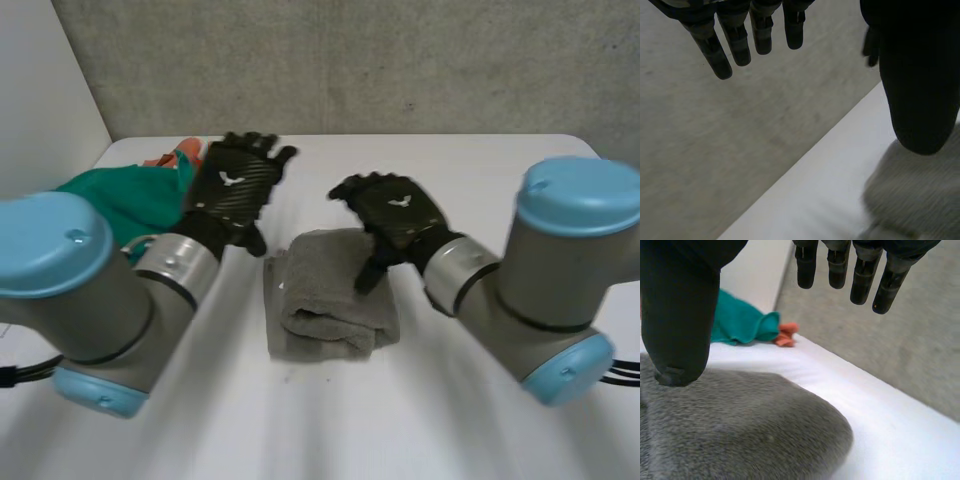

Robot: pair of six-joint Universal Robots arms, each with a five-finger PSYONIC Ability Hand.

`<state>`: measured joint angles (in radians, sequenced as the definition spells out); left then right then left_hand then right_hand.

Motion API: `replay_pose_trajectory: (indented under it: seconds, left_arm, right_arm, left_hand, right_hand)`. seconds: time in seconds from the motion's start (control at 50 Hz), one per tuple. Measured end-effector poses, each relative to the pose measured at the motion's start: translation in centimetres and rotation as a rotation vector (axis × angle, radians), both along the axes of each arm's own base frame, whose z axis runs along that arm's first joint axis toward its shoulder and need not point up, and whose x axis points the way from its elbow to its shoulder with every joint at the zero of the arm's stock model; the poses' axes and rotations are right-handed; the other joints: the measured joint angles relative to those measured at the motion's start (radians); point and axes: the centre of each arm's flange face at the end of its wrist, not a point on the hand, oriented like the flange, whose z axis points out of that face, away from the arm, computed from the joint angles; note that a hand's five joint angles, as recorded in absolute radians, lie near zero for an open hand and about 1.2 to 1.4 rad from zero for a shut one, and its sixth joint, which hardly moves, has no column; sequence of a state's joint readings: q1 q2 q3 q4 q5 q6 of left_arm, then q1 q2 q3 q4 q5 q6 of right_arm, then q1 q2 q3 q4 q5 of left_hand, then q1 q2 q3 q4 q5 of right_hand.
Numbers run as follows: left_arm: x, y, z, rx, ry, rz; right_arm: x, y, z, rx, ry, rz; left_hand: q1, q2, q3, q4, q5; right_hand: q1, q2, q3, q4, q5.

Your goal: Fold the laundry.

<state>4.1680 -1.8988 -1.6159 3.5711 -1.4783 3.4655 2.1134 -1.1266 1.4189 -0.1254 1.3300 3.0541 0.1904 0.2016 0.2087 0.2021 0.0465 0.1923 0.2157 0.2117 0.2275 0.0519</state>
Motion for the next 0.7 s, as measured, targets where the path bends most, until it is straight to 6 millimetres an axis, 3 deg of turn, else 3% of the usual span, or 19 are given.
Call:
replay_pose_trajectory:
  seconds: [0.04,0.12,0.2,0.24,0.34,0.54,0.7]
  left_arm:
    - [-1.0,0.4,-0.2,0.023,0.014,-0.031]
    - [-3.7,1.2,-2.7,0.151,0.0,-0.097]
    - [-4.4,1.0,-5.2,0.256,-0.057,-0.091]
    - [-4.3,0.6,-6.5,0.307,-0.097,-0.056]
    - [-3.3,-0.2,-7.7,0.345,-0.144,0.036]
    - [-1.9,0.2,-8.9,0.4,-0.22,0.092]
    - [-1.7,0.6,-8.5,0.387,-0.272,0.078]
  right_arm:
    - [-0.7,-0.5,0.0,0.033,-0.014,-0.028]
    - [-1.8,-1.6,-1.3,0.115,0.009,-0.074]
    - [-1.5,-2.0,-2.8,0.165,0.053,-0.076]
    - [-1.2,-2.2,-3.6,0.189,0.079,-0.073]
    - [-0.7,-2.8,-4.6,0.208,0.115,-0.068]
    - [1.3,-2.7,-6.7,0.121,0.254,-0.041]
    - [1.4,-2.6,-7.5,0.03,0.399,-0.052]
  left_hand:
    - [0.0,0.0,0.0,0.0,0.0]
    - [0.0,0.0,0.0,0.0,0.0]
    - [0.003,0.0,0.0,0.0,0.0]
    - [0.003,0.0,0.0,0.0,0.0]
    - [0.003,0.0,0.0,0.0,0.0]
    - [0.003,0.0,0.0,0.0,0.0]
    - [0.002,0.0,0.0,0.0,0.0]
  right_hand:
    - [0.0,0.0,0.0,0.0,0.0]
    - [0.0,0.0,0.0,0.0,0.0]
    - [0.0,0.0,0.0,0.0,0.0]
    - [0.0,0.0,0.0,0.0,0.0]
    - [0.0,0.0,0.0,0.0,0.0]
    - [0.0,0.0,0.0,0.0,0.0]
    - [-0.016,0.0,0.0,0.0,-0.003]
